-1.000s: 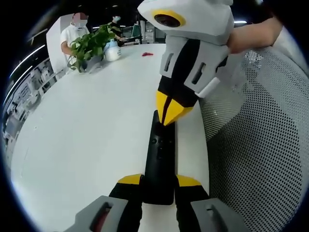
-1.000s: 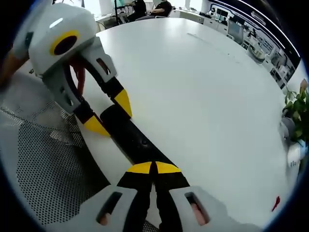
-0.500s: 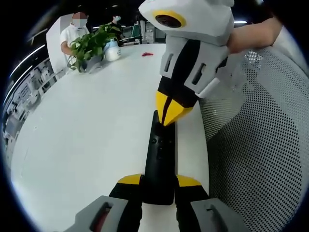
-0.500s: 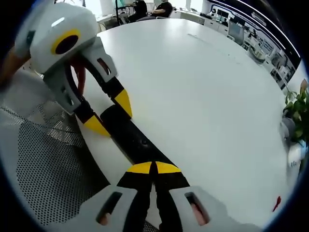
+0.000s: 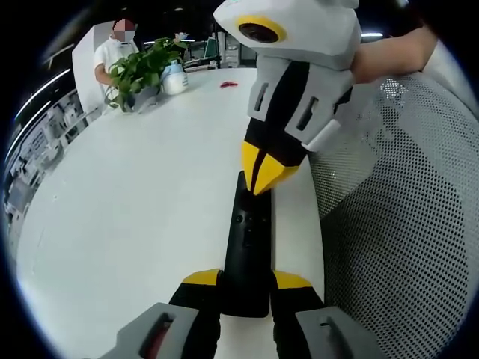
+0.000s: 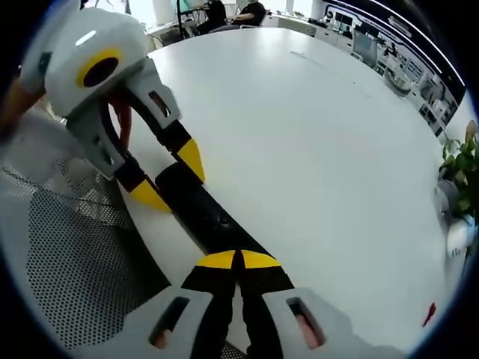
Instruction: Press the specified remote control buttons in sequence, fully releasing each button before pressing the next.
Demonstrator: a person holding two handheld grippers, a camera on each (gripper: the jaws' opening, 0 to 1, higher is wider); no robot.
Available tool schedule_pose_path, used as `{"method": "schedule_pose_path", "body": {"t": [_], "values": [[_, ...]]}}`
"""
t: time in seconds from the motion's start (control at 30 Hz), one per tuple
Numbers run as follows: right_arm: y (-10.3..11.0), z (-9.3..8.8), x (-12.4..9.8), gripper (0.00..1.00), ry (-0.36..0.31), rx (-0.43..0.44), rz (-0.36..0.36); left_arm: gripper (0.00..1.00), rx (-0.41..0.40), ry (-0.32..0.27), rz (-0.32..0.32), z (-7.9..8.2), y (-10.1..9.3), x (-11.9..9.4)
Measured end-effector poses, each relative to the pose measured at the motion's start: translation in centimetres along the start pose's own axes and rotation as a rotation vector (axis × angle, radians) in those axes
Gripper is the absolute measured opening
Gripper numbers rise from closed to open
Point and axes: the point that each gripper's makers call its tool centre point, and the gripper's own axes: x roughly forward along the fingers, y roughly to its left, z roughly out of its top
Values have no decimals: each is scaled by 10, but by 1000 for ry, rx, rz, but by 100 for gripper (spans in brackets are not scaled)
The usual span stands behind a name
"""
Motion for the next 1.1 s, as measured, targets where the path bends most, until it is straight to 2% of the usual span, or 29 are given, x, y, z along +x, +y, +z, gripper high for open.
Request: {"method": "schedule_pose_path", "body": {"t": [0.13,0.4,0.6,0.93,1.1], "values": [[1,0,-1,0,5,-13,-3,25,4,0,-1,0,0,0],[-1,0,-1,0,4,29,13,25,13,4,-4,0,-1,0],[-3,2,-2,0,1,15,-6,24,20,4,-10,1,-3,0],[-9,2,-5,0,-12,72,-11,24,31,5,-22,2,-6,1],[-3,1,-1,0,-1,48,-1,24,40,10,-26,2,-8,2]]}}
